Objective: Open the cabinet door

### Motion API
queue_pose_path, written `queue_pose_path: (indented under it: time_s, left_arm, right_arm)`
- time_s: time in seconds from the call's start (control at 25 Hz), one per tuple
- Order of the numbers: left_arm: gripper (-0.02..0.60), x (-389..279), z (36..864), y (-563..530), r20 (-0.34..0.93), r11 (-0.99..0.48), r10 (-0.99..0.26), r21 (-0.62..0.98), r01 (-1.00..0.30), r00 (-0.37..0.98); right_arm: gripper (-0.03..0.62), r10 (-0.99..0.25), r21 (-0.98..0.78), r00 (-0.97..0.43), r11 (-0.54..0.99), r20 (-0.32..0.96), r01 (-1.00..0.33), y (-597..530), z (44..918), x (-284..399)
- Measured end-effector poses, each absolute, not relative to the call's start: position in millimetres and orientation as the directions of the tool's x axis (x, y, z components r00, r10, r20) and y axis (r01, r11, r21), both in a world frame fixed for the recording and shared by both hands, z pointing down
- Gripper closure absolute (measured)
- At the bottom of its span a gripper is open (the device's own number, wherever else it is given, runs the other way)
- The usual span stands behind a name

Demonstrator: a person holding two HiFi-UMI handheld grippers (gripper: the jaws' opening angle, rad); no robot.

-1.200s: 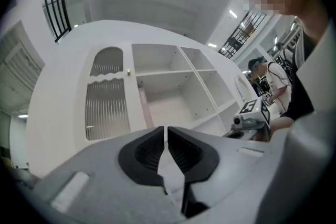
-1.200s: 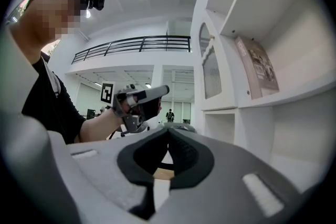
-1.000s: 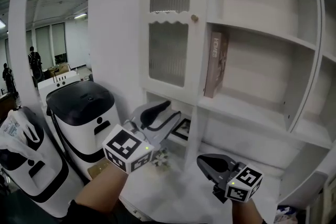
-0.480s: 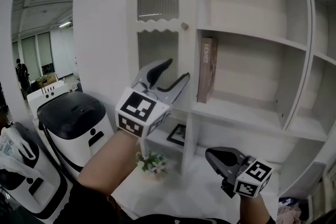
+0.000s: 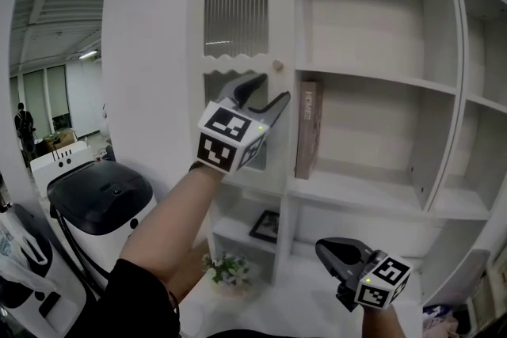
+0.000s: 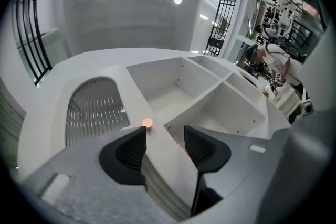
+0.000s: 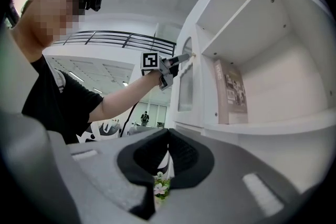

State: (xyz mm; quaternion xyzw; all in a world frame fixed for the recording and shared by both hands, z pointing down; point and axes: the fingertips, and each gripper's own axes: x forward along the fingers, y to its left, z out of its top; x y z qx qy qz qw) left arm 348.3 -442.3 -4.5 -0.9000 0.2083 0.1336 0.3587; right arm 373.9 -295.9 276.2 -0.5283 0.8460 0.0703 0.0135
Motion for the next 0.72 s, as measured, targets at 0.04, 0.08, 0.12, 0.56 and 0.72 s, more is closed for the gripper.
queue_pose_path:
  time_s: [0.04,0.08,0.12,0.56,0.72]
  left_arm:
    - [0.370,350,-10,-447,-0.395,-0.659,-0.280,-0.584,-0.474,0.875]
    - [0.370,352,-16,-450,-0.401,-0.659,-0.279,-0.581,-0.478,0.873]
    - [0.371,354,-22,-453,-0.409,-0.659,-0.277,-0.578,-0.482,0.869]
    - [0.431,379,-43,-475,-0.445,-0.672,-0.286,-0.538,-0.509,0.849]
    - [0.482,377,-46,-483,-0.463,-0.667,-0.296,-0.526,-0.527,0.836]
  right_arm:
    - [0.592,-0.895,0.104,-0.435,0.426,-0.094,-0.899,-298,277,375]
    - [0.592,-0.898,0.102,-0.430,0.421,-0.093,-0.901,-301,278,376]
    - [0.592,-0.901,0.100,-0.424,0.416,-0.093,-0.904,-303,279,376]
    - [0.592,-0.938,0.087,-0.339,0.332,-0.072,-0.939,-308,286,386]
    - [0.592,-0.949,0.100,-0.309,0.302,-0.067,-0.948,-304,286,388]
